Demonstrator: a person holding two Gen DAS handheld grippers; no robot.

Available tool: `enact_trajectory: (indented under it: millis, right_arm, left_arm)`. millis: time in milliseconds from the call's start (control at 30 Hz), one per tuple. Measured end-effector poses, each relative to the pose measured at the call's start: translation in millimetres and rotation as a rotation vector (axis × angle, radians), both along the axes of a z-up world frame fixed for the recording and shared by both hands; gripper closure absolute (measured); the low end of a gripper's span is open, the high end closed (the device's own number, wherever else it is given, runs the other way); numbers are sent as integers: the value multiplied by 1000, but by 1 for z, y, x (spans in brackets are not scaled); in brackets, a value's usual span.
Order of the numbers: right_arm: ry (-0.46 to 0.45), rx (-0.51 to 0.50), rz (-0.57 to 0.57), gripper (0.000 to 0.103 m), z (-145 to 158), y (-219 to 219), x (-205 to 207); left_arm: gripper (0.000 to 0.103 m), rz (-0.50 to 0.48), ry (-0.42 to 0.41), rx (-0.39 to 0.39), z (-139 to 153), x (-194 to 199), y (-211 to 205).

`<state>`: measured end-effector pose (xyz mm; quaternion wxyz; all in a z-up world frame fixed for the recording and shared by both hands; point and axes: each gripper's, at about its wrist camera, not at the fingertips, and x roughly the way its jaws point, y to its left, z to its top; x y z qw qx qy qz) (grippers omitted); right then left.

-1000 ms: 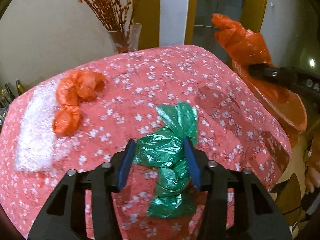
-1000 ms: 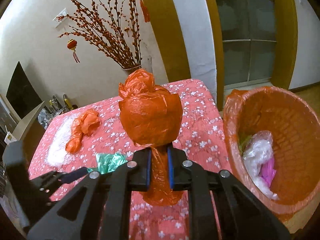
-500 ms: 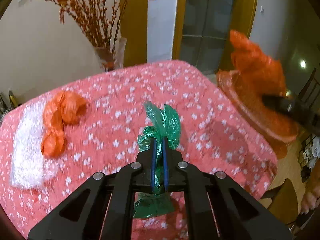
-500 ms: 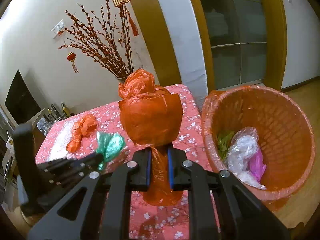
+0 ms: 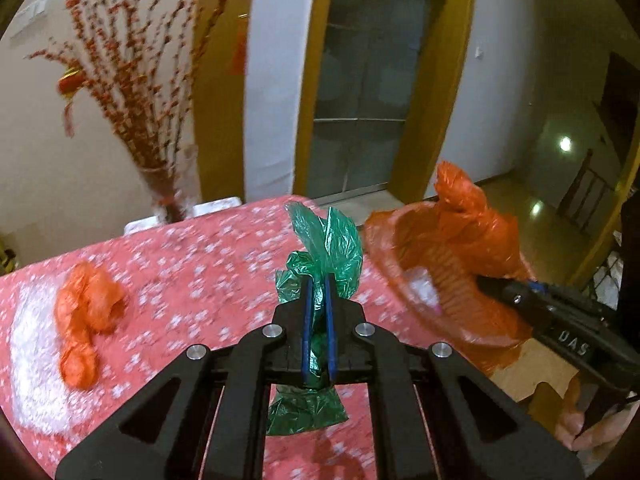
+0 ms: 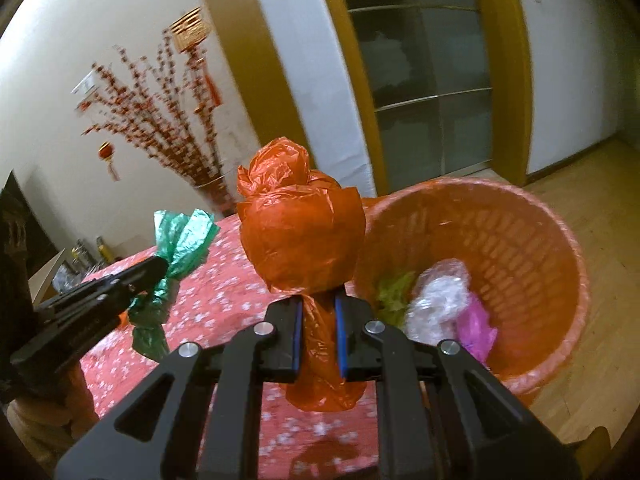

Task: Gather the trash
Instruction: 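Carry the orange bag and green bag over the wastebasket with both tools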

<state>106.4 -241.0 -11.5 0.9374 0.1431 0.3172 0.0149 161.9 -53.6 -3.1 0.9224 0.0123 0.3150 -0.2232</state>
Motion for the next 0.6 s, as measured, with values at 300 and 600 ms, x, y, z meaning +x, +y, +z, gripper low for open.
enact_trajectory:
  millis: [300,600]
  right_arm:
    - [-4,18,-142,89,-3,-51,-10]
    - [-26,33,-231,89,0,-92,-11]
  left_arm:
    - [97,-106,-16,-31,7,10,-54]
    - [97,-191,-22,-71,12,12,-97]
